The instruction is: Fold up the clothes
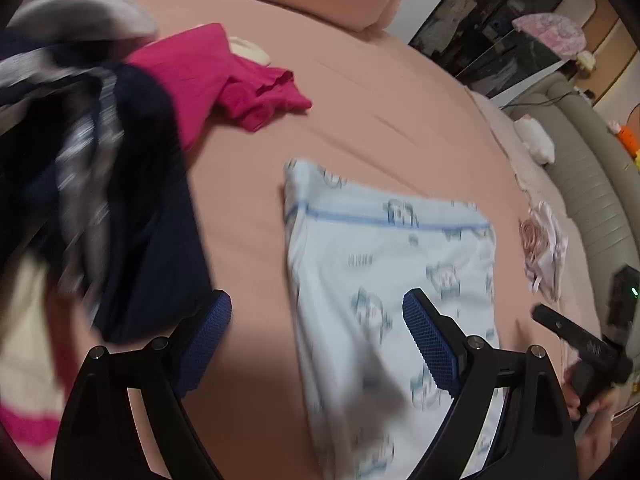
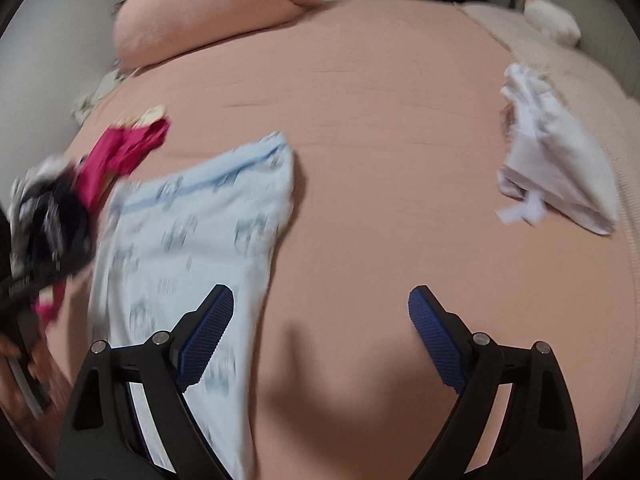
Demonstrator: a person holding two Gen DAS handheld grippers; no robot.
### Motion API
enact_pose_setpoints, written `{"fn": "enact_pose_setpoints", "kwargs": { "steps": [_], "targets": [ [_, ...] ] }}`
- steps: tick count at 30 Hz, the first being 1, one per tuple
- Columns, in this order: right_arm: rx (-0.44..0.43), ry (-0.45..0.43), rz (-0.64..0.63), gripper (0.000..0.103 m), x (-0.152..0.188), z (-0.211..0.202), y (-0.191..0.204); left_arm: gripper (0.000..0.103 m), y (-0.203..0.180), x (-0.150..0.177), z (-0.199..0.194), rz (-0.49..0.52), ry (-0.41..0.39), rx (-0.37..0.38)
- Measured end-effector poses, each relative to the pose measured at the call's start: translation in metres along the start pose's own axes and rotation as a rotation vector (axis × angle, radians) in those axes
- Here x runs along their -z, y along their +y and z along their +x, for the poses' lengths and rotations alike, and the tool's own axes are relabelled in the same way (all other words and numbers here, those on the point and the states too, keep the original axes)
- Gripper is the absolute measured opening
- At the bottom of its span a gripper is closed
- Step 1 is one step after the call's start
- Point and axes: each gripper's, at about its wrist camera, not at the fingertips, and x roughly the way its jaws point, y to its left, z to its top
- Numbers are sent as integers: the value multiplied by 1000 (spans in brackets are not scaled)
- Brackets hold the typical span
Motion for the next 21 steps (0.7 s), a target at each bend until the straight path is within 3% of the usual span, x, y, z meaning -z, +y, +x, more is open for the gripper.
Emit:
{"fn": "enact_pose_setpoints", "kwargs": {
  "steps": [3, 7, 8, 9, 11, 13, 14, 15, 16, 17, 21],
  "targets": [
    [-63, 30, 77, 91, -33, 37, -4, 90, 2, -15, 19, 4, 7, 21],
    [-44, 114, 99, 95, -54, 85, -1, 88, 2, -22, 36, 9, 23, 31],
    [-51, 109, 68, 103, -55, 91, 7, 81, 0, -23, 40, 23, 20, 25],
    [-61, 97, 29, 103, -55, 94, 16, 69, -3, -22, 43, 40, 11, 7],
    [-19, 122, -95, 102, -52, 101, 41, 57, -7, -20, 47, 60, -2, -44],
    [36, 126, -203, 87, -49, 103, 62, 40, -12, -18, 46, 85, -3, -51],
    [12, 118, -218, 58, -49, 99, 66, 30, -14, -17, 45, 97, 0, -51],
    [-51, 121, -204, 25, -49, 95, 65, 28, -18, -18, 45, 110, 10, -45],
    [-120, 128, -186, 18, -48, 91, 63, 24, -22, -19, 45, 123, 15, -40],
    [-161, 132, -170, 14, -47, 89, 60, 12, -27, -21, 45, 136, 21, -36],
    [-186, 44, -137, 10, -41, 61, 42, 9, -53, -29, 46, 208, 28, -12]
  ]
}}
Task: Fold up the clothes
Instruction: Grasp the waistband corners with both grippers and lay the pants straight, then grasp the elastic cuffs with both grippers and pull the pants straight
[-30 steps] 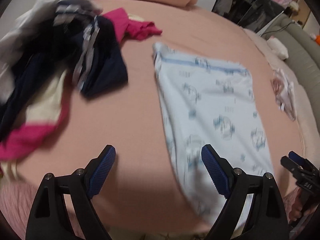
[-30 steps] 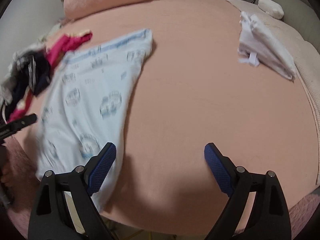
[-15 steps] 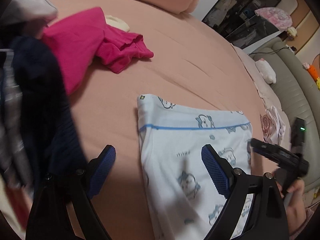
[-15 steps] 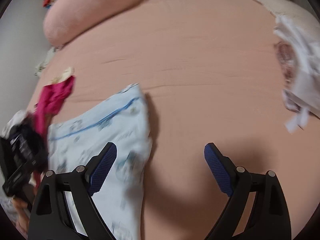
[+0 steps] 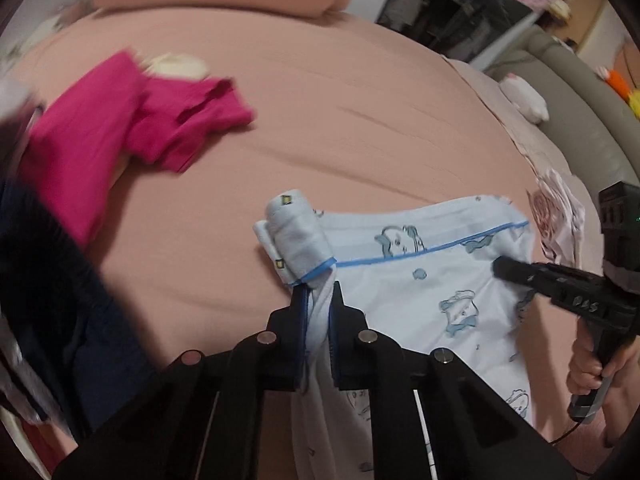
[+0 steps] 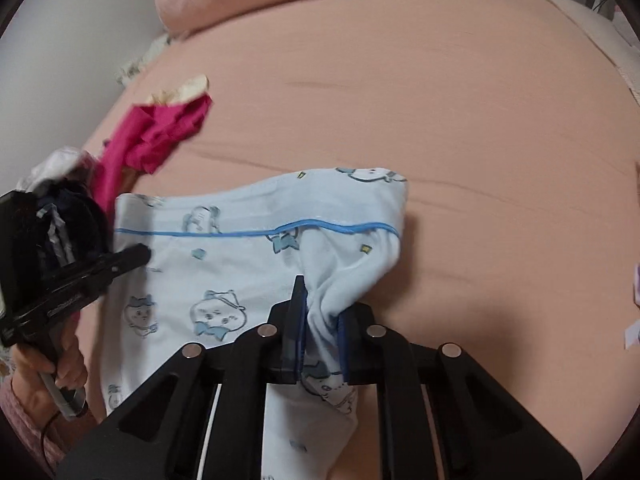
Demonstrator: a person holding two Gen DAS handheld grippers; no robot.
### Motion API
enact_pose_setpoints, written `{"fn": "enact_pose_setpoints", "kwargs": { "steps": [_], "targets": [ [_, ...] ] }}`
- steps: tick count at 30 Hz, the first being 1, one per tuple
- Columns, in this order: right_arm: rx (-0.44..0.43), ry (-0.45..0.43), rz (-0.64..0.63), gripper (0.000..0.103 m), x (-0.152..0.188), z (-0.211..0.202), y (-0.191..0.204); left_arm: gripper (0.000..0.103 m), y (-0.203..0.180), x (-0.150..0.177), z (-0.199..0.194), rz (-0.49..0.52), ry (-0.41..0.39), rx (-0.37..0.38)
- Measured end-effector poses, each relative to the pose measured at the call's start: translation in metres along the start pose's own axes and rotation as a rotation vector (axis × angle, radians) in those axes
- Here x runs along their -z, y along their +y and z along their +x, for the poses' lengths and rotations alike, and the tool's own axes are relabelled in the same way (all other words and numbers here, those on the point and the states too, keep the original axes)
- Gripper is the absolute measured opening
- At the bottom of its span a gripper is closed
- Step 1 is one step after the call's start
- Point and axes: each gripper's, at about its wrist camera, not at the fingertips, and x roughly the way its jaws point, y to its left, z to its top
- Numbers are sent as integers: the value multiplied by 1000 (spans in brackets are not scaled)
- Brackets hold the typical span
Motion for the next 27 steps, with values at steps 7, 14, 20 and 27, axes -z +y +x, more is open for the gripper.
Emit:
{"fn": "enact_pose_setpoints", "kwargs": {
  "steps": [7, 14, 20, 27],
  "targets": [
    [119, -124, -10, 10, -5, -71, -40, 8, -58, -40, 17, 126, -34, 98],
    [224, -48, 79, 42, -21, -45, -89, 48, -53, -67, 70, 106, 85, 7],
    [221, -89, 172, 52, 3, -71, -94, 58, -41, -26, 12, 85, 80, 4],
    [47, 42, 248, 61, 116, -107, -44, 60, -49, 81, -33, -118, 258, 126]
  ]
}}
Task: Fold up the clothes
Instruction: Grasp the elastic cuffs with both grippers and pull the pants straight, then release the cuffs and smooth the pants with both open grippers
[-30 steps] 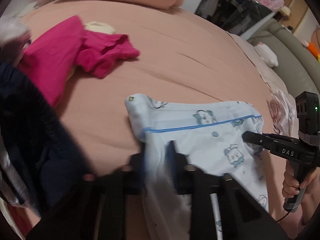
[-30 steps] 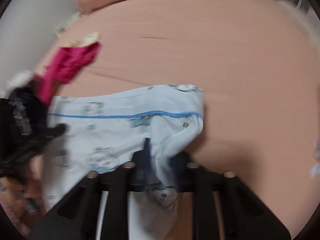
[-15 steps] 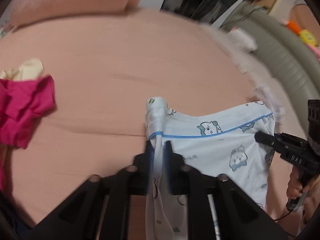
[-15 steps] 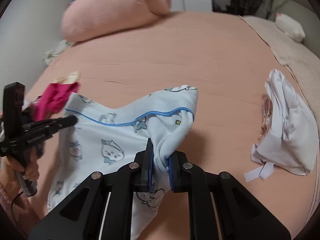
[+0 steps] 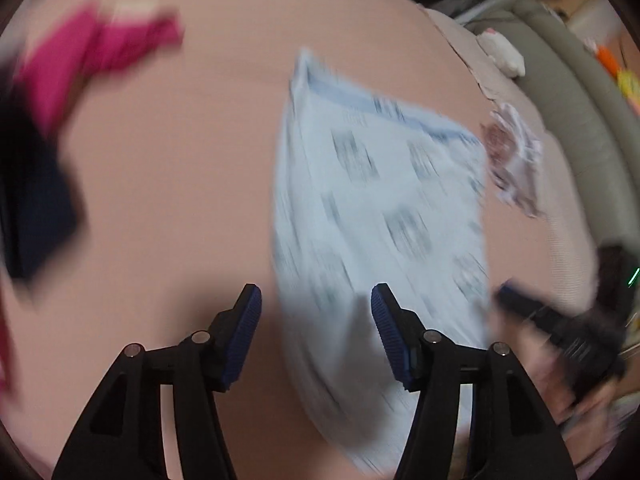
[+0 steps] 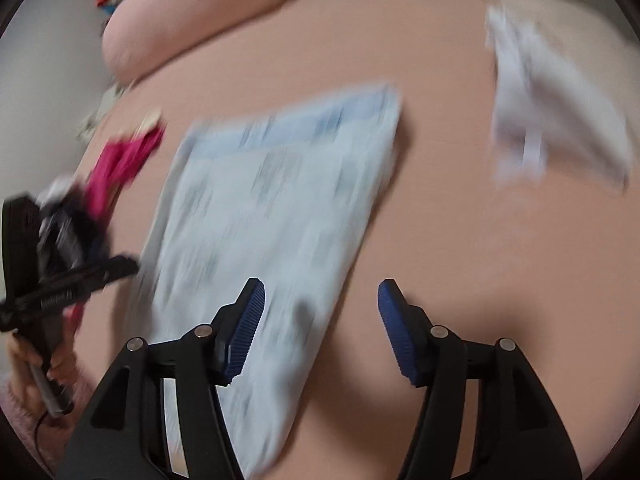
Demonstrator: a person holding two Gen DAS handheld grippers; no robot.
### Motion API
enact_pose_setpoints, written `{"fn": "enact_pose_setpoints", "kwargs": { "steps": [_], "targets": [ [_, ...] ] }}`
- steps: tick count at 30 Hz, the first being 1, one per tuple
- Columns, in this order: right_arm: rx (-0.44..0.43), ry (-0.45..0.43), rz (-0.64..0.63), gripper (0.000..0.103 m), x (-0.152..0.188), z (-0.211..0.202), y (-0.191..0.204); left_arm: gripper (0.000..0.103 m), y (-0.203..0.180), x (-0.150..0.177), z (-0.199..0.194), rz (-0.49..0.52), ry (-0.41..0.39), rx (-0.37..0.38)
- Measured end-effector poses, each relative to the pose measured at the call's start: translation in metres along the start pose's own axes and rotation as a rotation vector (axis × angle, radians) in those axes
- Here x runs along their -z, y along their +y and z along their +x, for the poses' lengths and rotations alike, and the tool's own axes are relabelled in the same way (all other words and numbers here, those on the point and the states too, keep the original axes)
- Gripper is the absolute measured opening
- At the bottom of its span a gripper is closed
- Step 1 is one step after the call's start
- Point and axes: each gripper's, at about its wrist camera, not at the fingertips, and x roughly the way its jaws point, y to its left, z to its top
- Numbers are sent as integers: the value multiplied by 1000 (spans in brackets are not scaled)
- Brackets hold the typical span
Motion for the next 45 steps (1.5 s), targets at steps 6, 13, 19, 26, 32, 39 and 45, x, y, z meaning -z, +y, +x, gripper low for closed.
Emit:
{"fn": "enact_pose_setpoints", "kwargs": {
  "steps": [6, 13, 19, 26, 32, 39, 45],
  "targets": [
    [-74, 32, 127, 62, 72, -6, -8, 61, 11, 75, -4, -148, -41, 92],
    [-157, 47, 126, 68, 79, 3, 13, 61, 10, 88, 6, -180, -50, 223],
    [-158, 24, 62, 22, 83, 9, 33, 24, -5, 96, -11, -125, -100, 120],
    [-162, 10, 24, 15, 110, -29, 33, 22, -12, 125, -21, -68, -45, 87],
    [-95, 93, 31, 30, 138, -18, 17, 36, -1, 137, -23, -39, 7, 75],
    [24, -96, -55, 44, 113, -52, 26, 37, -13, 97, -47, 157, -167, -65],
    [164, -95, -257, 43, 90, -10, 52, 37, -19, 84, -12, 211, -145, -166]
  ]
}}
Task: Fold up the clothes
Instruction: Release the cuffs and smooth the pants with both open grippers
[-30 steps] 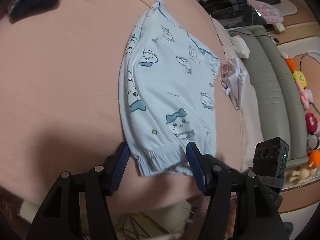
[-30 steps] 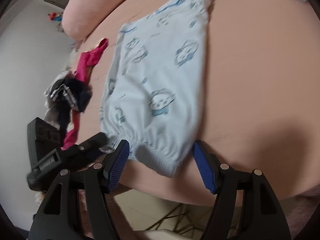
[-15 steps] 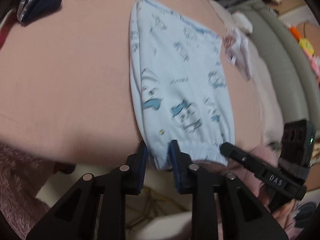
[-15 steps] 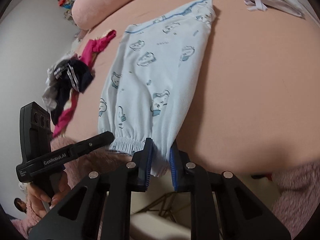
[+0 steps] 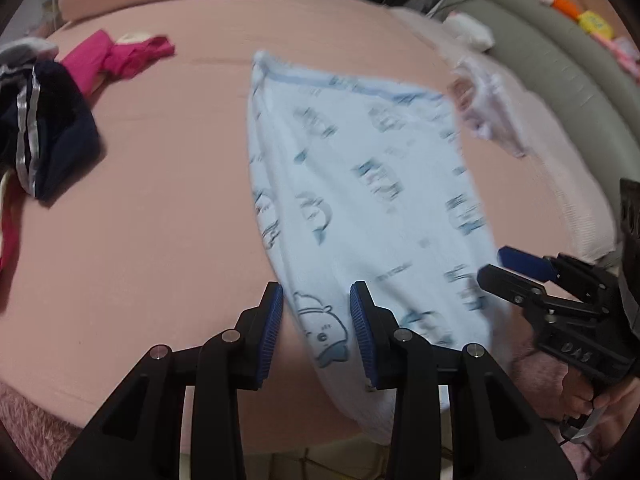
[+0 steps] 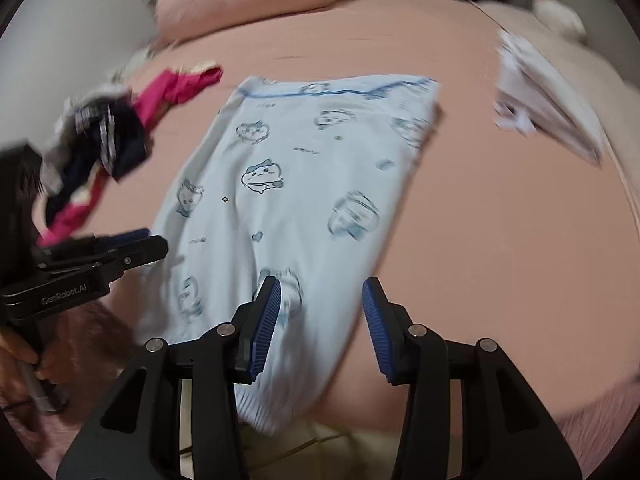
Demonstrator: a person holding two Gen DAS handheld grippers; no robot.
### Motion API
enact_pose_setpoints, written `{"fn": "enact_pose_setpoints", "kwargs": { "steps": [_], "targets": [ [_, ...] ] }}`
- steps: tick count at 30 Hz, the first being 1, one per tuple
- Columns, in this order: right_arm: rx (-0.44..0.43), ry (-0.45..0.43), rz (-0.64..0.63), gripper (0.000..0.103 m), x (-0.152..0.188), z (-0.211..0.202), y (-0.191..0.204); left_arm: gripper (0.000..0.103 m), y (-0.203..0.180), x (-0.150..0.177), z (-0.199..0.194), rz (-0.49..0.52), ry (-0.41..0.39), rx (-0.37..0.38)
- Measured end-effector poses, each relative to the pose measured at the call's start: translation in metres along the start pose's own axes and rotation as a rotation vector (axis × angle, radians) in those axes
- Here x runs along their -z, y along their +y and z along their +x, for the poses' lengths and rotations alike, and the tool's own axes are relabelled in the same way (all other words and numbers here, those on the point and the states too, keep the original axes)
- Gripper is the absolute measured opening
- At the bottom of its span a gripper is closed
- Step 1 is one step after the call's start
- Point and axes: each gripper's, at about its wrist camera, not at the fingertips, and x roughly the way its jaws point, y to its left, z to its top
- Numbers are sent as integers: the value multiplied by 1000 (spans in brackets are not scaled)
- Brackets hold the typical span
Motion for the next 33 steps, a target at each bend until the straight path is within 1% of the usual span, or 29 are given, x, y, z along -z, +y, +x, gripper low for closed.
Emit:
{"fn": "enact_pose_setpoints", "kwargs": {
  "steps": [2, 3, 4, 6, 9, 10, 12, 15, 17, 19, 21, 23, 25, 26, 27, 28, 30, 32, 33],
  "targets": [
    [60, 33, -18, 43, 4, 20, 2, 38, 3, 6, 2, -4, -3, -29],
    [73, 17, -20, 43, 8, 23, 2, 38, 5, 7, 1, 1, -8, -43],
    [91, 1, -26, 42, 12, 22, 3, 38, 7, 9, -1, 5, -11, -57],
    [118, 2, -29, 42, 14, 18, 2, 39, 14, 11, -6, -4, -14, -86],
    [134, 3, -25, 45, 19, 13, -6, 39, 27, 16, -14, -48, -18, -134],
    [139, 4, -23, 46, 21, 12, -9, 38, 32, 18, -16, -64, -22, -136],
    [109, -13, 7, 46, 22, 4, -14, 38, 41, 20, -20, -97, -36, -130],
    [56, -41, 57, 46, 23, -8, -20, 38, 40, 14, -30, -133, -104, -61],
    [17, -70, 73, 46, 21, -14, -21, 38, 29, 11, -35, -90, -152, -41],
    [-5, -102, 77, 47, 18, -19, -17, 38, 13, 5, -29, -35, -155, -24],
    [-32, -105, 67, 48, 14, -14, -10, 38, -2, -1, -21, 18, -151, -13],
    [-37, -67, 57, 48, 14, -3, -7, 38, -10, -1, -3, 54, -104, -43],
    [4, -11, 48, 47, 17, 12, -6, 40, -10, 1, 9, 74, -68, -100],
    [4, -13, 49, 47, 18, 13, -8, 40, -7, 2, 10, 74, -62, -120],
    [2, -10, 59, 46, 18, 11, -11, 40, -3, 2, 6, 60, -69, -131],
    [20, -1, 75, 46, 19, 9, -15, 40, 2, 3, 2, 43, -75, -139],
    [32, 3, 111, 46, 22, 5, -26, 45, 11, 4, -5, -2, -87, -149],
    [1, -1, 158, 46, 24, 1, -36, 46, 21, 6, -12, -47, -98, -158],
    [1, -10, 165, 46, 24, -2, -37, 45, 26, 7, -15, -70, -104, -163]
  ]
}}
